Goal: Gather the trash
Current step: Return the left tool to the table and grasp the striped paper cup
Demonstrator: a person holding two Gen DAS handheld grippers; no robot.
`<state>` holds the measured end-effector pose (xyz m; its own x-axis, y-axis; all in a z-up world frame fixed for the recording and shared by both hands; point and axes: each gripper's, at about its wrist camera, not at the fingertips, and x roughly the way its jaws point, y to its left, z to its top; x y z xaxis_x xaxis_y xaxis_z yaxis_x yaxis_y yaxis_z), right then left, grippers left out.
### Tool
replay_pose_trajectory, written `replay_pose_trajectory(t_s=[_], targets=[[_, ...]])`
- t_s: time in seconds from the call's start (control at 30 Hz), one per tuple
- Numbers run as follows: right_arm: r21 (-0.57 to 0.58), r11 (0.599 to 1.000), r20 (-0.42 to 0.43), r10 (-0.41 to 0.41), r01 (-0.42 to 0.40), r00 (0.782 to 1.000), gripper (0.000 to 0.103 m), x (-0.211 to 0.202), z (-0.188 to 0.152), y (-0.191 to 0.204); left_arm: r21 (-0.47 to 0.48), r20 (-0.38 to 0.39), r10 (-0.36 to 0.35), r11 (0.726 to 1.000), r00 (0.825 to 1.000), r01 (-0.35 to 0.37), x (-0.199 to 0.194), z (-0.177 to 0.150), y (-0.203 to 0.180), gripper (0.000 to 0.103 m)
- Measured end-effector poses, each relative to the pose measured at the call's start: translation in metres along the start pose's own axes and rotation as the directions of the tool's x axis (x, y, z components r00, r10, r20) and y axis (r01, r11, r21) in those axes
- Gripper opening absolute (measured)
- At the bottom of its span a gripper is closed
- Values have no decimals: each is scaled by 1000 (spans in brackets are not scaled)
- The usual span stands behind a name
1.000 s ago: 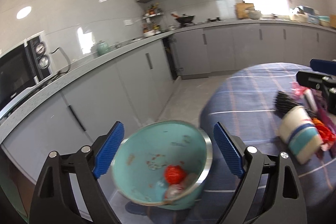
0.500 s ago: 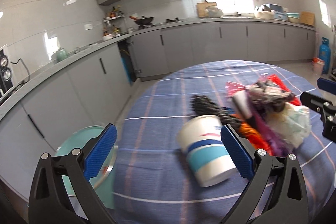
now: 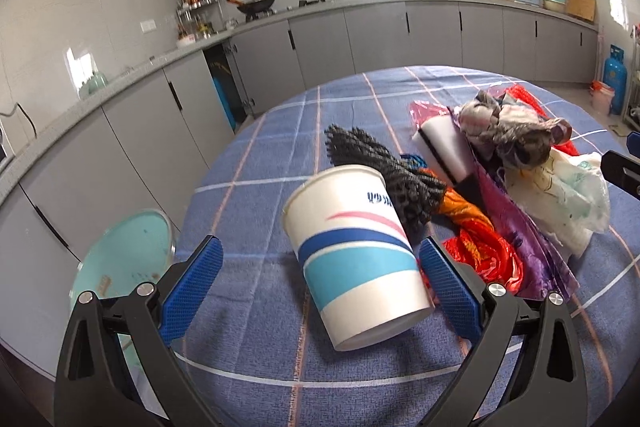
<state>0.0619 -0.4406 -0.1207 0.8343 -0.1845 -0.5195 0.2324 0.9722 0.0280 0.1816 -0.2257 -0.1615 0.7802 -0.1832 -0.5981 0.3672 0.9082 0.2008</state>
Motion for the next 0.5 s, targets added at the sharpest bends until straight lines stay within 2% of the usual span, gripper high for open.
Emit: replay_pose_trajectory(t_s=[0.1,0.13,0.17,0.4,0.5], targets=[[6,1000,3,4,-4,1000,70,-1,0,0,-11,-33,-54,998,998,54,5,0,1,75],[5,1000,5,4,-4,1000,70,-1,0,1,-14,-40,-74,997,996,74,6,-1,2,63],[4,1000,7,3,-3,1000,70,-1,1,1,-18,-50,-97,995,994,96,8,-2,3,60],[3,1000,14,3,-4,1000,70,-2,2,3,-40,-14,-107,993,994,107,-7,-2,15,59],[3,1000,17,1,-2,1000,70,-2,5,3,-18,30,-68,997,997,69,-20,1,20,59]])
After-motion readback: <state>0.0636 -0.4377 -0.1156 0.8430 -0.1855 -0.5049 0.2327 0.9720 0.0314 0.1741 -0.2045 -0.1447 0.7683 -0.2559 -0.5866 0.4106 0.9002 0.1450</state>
